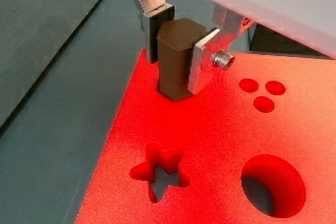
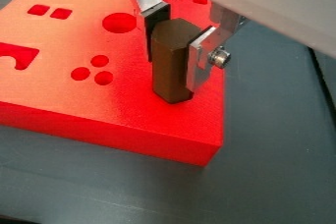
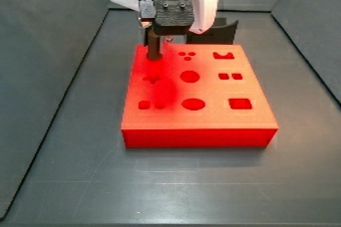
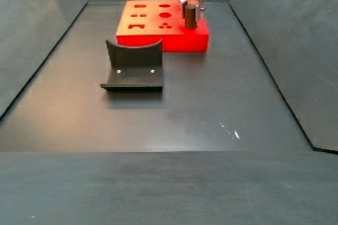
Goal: Insert the hexagon object.
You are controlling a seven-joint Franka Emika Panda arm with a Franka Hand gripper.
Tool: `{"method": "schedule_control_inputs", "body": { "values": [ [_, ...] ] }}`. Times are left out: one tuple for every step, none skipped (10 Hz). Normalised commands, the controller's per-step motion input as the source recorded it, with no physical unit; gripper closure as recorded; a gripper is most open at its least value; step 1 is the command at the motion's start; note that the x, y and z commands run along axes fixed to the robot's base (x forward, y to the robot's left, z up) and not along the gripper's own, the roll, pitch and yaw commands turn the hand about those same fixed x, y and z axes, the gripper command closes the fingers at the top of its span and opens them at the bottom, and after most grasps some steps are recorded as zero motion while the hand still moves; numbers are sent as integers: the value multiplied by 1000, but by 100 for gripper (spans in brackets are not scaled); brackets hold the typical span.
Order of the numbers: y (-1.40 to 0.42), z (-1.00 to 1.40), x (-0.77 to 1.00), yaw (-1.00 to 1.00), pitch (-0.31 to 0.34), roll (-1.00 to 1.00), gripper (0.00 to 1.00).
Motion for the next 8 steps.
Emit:
{"method": "schedule_control_inputs", "body": {
  "values": [
    [0, -303, 106, 0, 151, -51, 100],
    [0, -29, 0, 0, 26, 0, 100],
    [-71, -329, 80, 0, 130, 50, 100],
    [0, -763, 0, 0, 126, -26, 100],
    [0, -834, 0, 0, 190, 0, 100],
    [9, -723, 11, -6, 224, -63, 100],
    [34, -160, 17, 0, 107, -70, 100],
    [0, 0, 0, 0, 0, 0, 100]
  ]
}}
